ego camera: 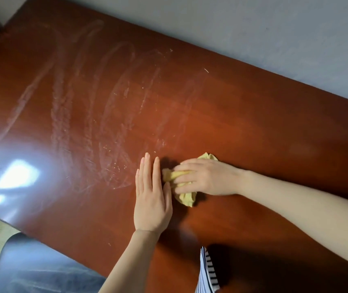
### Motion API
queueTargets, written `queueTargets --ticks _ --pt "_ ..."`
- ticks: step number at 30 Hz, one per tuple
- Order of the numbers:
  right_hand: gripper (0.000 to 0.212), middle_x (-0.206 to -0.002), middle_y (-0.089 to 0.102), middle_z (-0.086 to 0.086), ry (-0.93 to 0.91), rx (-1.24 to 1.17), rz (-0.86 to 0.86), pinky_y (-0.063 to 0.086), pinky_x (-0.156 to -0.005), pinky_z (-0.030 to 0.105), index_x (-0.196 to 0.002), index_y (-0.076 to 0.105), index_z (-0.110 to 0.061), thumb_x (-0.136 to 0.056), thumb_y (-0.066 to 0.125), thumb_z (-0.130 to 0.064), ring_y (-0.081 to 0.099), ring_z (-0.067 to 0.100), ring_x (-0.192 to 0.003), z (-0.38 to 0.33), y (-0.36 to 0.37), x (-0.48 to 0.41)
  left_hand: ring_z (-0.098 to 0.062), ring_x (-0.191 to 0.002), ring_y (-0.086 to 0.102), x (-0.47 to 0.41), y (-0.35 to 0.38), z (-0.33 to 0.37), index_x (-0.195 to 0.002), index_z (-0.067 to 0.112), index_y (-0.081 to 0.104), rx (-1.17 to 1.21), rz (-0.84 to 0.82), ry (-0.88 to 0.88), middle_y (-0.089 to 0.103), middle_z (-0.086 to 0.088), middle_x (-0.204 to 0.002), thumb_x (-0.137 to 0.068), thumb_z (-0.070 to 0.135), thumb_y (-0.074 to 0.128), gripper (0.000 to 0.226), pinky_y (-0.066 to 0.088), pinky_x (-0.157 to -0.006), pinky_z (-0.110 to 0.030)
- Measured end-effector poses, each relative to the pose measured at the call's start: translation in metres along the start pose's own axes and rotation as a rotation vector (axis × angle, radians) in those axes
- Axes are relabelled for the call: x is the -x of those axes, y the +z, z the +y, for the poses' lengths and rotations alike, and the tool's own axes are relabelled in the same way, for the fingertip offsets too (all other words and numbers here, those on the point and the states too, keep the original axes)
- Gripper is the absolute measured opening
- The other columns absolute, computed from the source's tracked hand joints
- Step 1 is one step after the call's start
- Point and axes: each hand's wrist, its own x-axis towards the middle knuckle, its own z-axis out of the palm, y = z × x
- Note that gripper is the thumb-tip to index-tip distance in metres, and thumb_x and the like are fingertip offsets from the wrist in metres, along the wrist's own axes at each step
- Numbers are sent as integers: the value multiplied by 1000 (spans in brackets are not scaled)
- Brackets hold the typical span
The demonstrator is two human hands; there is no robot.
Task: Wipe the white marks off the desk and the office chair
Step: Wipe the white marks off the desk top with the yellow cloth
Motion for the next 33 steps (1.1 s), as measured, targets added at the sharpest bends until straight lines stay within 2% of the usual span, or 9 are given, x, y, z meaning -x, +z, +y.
queueTargets --ticks 3,5,8,13,17,21,23,27,33 --pt "27 -113 68 5 70 14 -10 48 -93 43 -105 72 -13 -86 58 0 59 29 -112 27 -6 -16 -21 -147 7 2 1 -1 -147 4 27 14 -42 22 18 -13 -156 -96 24 35 55 12 -117 -39" --pt "37 -122 64 1 135 45 -24 47 -94 39 -115 68 -17 -84 58 0 57 27 -114 48 -13 -30 -23 -146 9 -1 0 0 -146 4 30 -7 -76 31 20 -14 -156 -96 24 35 55 12 -117 -38" --pt "47 -129 59 -1 294 50 -26 43 -95 41 -126 61 -22 -83 59 -1 52 26 -118 83 -20 -41 -26 -145 14 -1 -1 1 -145 4 33 -45 -113 40 21 -14 -155 -95 25 34 54 13 -117 -37" --pt "48 -143 43 -10 823 -13 62 33 -106 42 -133 50 -39 -94 44 -10 37 19 -129 144 -29 -45 -21 -146 10 -3 -3 2 -146 8 32 -29 -139 20 19 -10 -156 -95 25 35 54 12 -117 -34" --pt "48 -140 48 -8 1091 12 262 32 -107 34 -130 55 -34 -92 47 -6 40 20 -124 175 -41 -38 -22 -146 10 -4 -3 1 -147 9 29 -30 -155 28 20 -10 -157 -95 25 34 55 11 -117 -34" --pt "47 -139 50 -9 1256 63 353 31 -104 33 -132 54 -27 -94 43 -3 39 22 -125 179 -47 -29 -21 -146 10 -7 -3 1 -146 9 31 -41 -155 33 19 -10 -156 -94 25 34 54 11 -117 -33" --pt "47 -140 49 -8 1235 63 340 31 -104 33 -134 52 -26 -94 42 -2 38 23 -125 165 -41 -28 -20 -146 10 -6 -3 2 -146 9 31 -46 -152 28 18 -9 -156 -94 25 35 54 11 -117 -34" --pt "51 -137 52 -6 1049 41 269 32 -101 34 -133 53 -27 -90 48 -1 42 23 -119 111 -25 -28 -20 -146 9 -4 -4 2 -147 10 29 -55 -156 24 17 -9 -157 -95 26 33 55 7 -118 -33" --pt "55 -124 62 -3 789 -2 188 47 -90 45 -125 61 -23 -78 61 6 55 29 -108 4 4 -20 -17 -146 6 -5 -5 4 -148 10 28 -49 -153 13 13 -5 -156 -96 28 31 55 4 -118 -30"
